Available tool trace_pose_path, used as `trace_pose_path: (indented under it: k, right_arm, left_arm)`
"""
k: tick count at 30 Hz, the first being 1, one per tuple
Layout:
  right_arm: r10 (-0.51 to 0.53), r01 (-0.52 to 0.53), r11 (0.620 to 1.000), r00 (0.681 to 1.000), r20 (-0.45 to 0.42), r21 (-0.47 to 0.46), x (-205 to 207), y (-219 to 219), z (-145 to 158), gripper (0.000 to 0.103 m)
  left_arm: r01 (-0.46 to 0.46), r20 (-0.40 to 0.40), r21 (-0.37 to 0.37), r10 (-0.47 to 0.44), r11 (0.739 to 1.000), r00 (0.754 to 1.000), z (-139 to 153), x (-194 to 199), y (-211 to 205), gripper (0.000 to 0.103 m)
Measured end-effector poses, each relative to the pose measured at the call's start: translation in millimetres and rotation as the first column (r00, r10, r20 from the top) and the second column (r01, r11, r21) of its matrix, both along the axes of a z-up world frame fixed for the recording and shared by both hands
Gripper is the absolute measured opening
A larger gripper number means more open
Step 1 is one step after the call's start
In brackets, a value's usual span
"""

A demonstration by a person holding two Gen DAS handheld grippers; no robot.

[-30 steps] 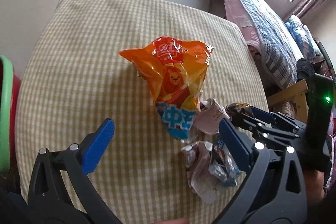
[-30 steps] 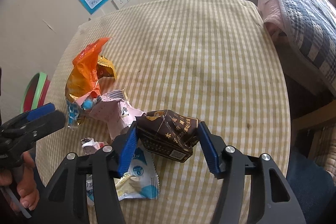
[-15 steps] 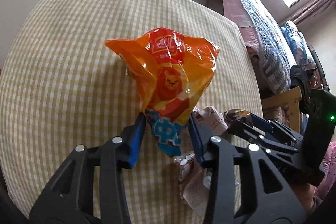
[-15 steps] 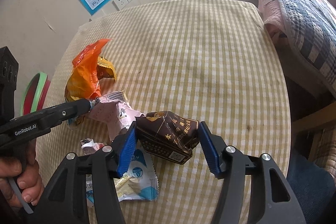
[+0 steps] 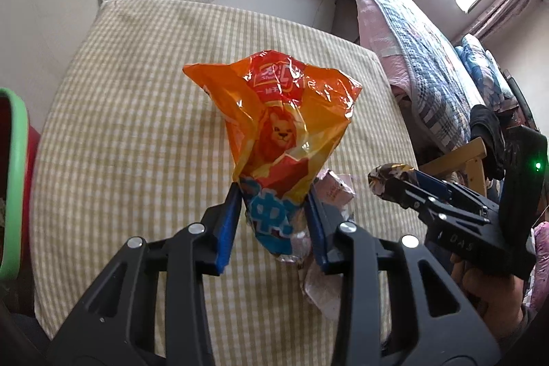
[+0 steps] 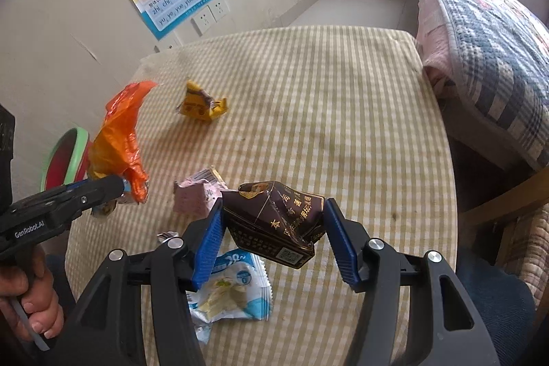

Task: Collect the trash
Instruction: 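Carry the orange bag with the left tool while the right tool carries the brown carton over the bin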

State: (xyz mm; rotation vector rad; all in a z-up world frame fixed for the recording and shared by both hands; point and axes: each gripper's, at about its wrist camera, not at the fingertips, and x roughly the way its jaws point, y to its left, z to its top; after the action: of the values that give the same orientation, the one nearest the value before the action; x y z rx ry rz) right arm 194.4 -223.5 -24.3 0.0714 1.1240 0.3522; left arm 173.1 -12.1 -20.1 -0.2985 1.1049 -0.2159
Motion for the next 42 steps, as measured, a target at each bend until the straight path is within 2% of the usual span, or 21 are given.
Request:
trace_pose_path:
  k: [15, 23, 31, 42]
  right_arm:
    - [0.035, -0.036, 0.999, 0.997, 0.065, 0.011, -31, 17, 32, 0.056]
    - [0.111, -0.112, 0.994, 0.988, 0.104, 0.004, -47, 53, 49, 0.056]
    - [0.212, -0.213, 0.977, 0.968, 0.132, -0.007, -55, 103, 60, 0.056]
    - [0.335, -0.338, 0.941, 0.927, 0.170, -0.011, -60, 173, 74, 0.056]
  left_arm:
    - [-0.073, 0.059, 0.005, 0.073, 0.997, 0.996, 27, -53, 34, 0.035]
    - [-0.143, 0.083, -0.001, 0.142, 0.990, 0.986, 34, -82, 67, 0.035]
    - [-0.250, 0.109, -0.005, 0.249, 0.968, 0.962, 43, -108, 117, 0.035]
    - [-0.388, 0.140, -0.013, 0.386, 0.921, 0.912, 51, -138, 189, 0.035]
